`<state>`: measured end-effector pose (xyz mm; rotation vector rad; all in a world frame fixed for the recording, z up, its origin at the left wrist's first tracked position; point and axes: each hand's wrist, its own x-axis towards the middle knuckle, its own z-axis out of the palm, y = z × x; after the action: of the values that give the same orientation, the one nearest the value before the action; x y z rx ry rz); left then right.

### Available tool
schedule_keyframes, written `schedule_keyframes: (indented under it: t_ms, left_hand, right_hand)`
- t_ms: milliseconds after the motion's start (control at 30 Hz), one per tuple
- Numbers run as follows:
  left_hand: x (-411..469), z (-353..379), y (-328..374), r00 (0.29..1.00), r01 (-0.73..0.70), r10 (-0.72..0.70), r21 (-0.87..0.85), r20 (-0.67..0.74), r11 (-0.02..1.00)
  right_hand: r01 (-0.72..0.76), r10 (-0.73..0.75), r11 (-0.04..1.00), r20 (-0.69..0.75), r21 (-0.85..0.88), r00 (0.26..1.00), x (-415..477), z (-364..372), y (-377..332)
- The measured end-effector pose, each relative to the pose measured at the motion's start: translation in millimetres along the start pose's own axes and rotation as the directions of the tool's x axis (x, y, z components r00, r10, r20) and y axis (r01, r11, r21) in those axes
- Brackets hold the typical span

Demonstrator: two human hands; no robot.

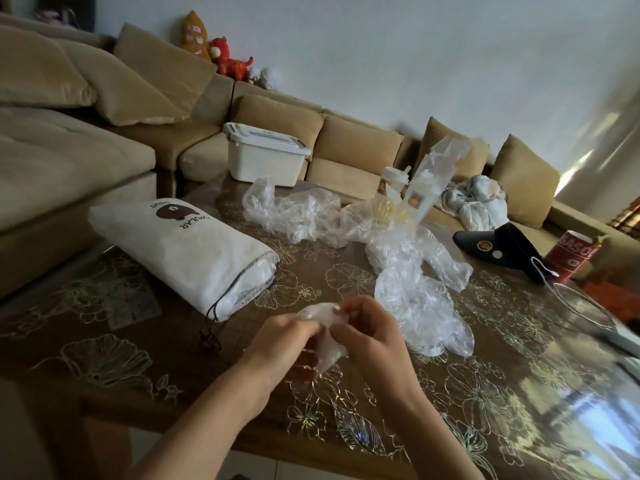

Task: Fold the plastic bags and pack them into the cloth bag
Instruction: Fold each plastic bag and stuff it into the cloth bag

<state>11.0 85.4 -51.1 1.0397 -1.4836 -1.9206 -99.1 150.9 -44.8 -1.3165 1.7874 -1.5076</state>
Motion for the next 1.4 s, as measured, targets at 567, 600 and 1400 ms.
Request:
schedule_keyframes:
  t_ms: [567,600,1400]
  left_hand:
    - [10,-2,-7,0.992,-0.093,0.067,-0.253,-0.11,0.963]
    - [10,-3,-7,0.991,-0.096,0.072,-0.231,-0.109,0.968]
    - [22,-60,-39,0.575,-0.412,0.783,0.743,-0.238,0.528]
  right_hand:
    - [-0.377,0.348,0.871,0.148,0.314,0.926,5,2,6]
    - [-0.445,0.386,0.818,0.227,0.365,0.894,8,4,6]
    - [-0.463,0.294,0.737,0.384,0.492,0.875,64,102,7]
